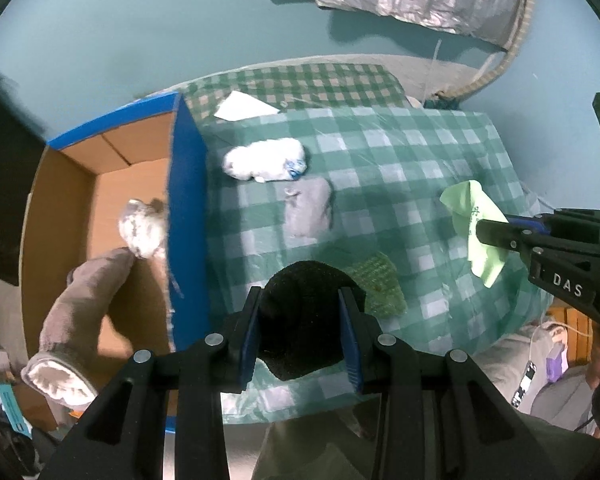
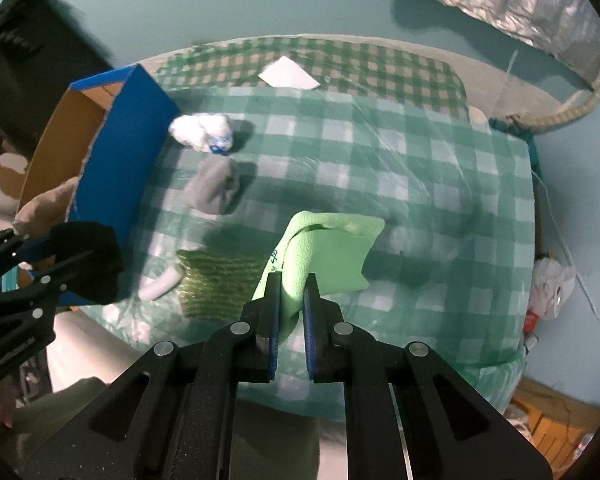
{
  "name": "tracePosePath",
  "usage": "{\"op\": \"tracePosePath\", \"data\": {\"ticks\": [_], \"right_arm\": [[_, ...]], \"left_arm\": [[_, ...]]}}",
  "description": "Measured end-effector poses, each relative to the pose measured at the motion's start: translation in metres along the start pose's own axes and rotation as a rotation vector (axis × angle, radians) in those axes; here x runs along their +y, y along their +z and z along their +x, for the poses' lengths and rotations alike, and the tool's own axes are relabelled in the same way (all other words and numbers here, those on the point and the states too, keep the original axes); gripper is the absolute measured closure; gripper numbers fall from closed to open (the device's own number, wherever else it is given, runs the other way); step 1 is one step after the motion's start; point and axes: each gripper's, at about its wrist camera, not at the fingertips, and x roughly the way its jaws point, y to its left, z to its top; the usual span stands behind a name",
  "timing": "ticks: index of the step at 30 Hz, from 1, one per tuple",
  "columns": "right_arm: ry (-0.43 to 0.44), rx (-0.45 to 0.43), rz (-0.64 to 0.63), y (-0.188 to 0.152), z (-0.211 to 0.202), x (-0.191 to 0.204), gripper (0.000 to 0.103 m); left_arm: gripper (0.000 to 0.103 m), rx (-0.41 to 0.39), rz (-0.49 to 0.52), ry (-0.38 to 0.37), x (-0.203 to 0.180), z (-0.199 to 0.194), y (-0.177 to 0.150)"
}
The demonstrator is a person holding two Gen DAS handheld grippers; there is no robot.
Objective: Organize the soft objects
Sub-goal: 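Carry the light-green cloth into the cardboard box and open the right tool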
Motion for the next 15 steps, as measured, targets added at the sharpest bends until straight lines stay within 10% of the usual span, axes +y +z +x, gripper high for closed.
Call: {"op": "tracePosePath", "data": {"ticks": [15], "right_arm": [[0.054,-0.030,-0.136,0.031,-0.009,0.061,0.094]], "left_arm": [[0.067,-0.054,-0.134,0.059,0.050,-0.025,-0.004]]}}
